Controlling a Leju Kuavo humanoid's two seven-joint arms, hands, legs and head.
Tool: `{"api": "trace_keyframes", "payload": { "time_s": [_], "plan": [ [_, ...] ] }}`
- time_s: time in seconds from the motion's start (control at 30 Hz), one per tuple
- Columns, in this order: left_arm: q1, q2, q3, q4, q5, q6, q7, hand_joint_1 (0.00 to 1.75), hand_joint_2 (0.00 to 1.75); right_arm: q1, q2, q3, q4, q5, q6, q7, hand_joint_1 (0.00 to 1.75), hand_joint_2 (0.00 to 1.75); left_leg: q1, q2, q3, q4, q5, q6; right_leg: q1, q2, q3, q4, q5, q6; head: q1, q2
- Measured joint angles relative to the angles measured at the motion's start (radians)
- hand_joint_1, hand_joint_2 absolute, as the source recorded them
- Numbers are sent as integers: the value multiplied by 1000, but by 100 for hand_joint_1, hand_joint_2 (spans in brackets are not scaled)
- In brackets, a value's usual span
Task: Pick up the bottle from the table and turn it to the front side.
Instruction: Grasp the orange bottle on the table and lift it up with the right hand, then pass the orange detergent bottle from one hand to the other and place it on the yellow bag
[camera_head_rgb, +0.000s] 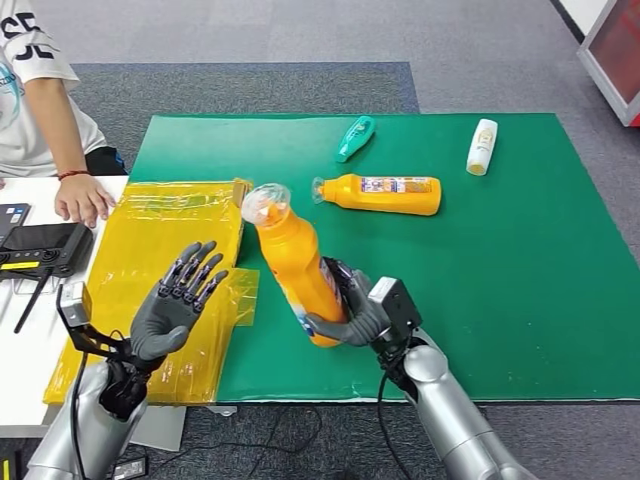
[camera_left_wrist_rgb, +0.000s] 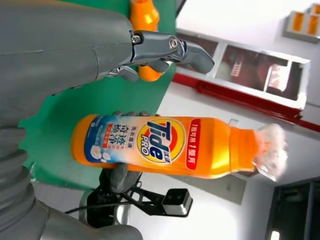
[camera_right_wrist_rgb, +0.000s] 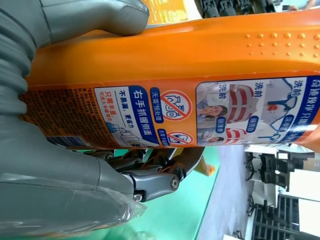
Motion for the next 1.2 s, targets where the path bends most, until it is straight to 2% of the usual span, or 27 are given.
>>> {"api": "trace_keyframes", "payload": {
  "time_s": [0.37,0.77,0.97,1.2],
  "plan": [
    [-58,53,-41,64,29,57,62,0,175,-13,25,63,-1,116,-97,-20,175,175,0,0,1,0,0,0,0,0,0,0,0,0,0,0],
    [-151,122,-71,67,12,108,114,0,175,-27,35,72,3,156,-127,-22,175,175,0,0,1,0,0,0,0,0,0,0,0,0,0,0],
    [-231,130,-117,74,14,128,147,0,175,-61,48,72,40,166,-138,-22,175,175,0,0,1,0,1,-1,0,0,0,0,1,0,0,0],
    [-247,132,-138,81,15,130,148,0,175,-72,55,72,69,171,-142,-22,175,175,0,0,1,0,1,-1,0,0,0,0,0,0,0,0]
  ]
}}
